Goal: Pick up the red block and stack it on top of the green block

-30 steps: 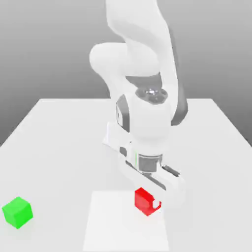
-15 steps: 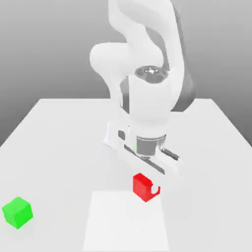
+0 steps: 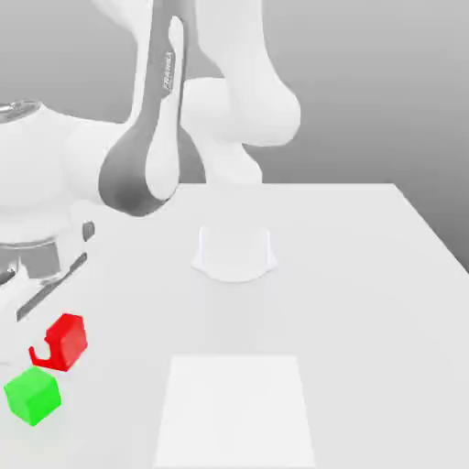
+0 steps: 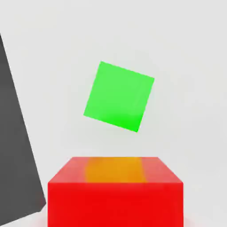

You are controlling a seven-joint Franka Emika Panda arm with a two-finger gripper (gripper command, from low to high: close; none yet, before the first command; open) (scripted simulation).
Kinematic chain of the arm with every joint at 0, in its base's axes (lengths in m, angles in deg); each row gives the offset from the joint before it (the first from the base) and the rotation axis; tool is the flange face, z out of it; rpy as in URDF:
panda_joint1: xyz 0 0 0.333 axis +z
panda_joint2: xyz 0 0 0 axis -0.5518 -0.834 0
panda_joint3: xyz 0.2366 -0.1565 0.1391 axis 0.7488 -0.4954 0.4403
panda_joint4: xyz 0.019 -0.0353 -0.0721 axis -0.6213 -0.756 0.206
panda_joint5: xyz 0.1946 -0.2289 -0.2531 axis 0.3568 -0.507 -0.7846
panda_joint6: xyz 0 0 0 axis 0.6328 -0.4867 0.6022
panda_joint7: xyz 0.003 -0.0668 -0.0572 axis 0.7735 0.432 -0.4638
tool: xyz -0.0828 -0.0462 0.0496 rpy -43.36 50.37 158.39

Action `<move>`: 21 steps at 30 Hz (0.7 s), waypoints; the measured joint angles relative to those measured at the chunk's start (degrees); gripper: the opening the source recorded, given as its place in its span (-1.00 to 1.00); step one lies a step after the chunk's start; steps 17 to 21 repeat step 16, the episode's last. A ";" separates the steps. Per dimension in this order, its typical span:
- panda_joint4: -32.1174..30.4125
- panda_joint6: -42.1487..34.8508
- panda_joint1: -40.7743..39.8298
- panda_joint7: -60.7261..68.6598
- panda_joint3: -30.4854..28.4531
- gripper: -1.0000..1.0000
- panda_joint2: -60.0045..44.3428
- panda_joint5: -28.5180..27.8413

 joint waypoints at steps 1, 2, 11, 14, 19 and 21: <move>0.42 1.04 -0.25 -0.50 -0.45 -1.00 -1.46 -0.12; 0.68 2.50 -0.39 -0.75 -0.67 -1.00 -3.18 -0.18; 1.08 8.03 -0.48 -0.93 -0.83 1.00 -9.26 -0.19; 0.96 4.56 -0.55 -1.00 -0.86 1.00 -5.64 -0.23; 0.77 1.05 -0.52 -1.00 -0.86 1.00 -1.99 -0.26; 0.77 1.05 -0.52 -1.00 -0.86 1.00 -1.99 -0.26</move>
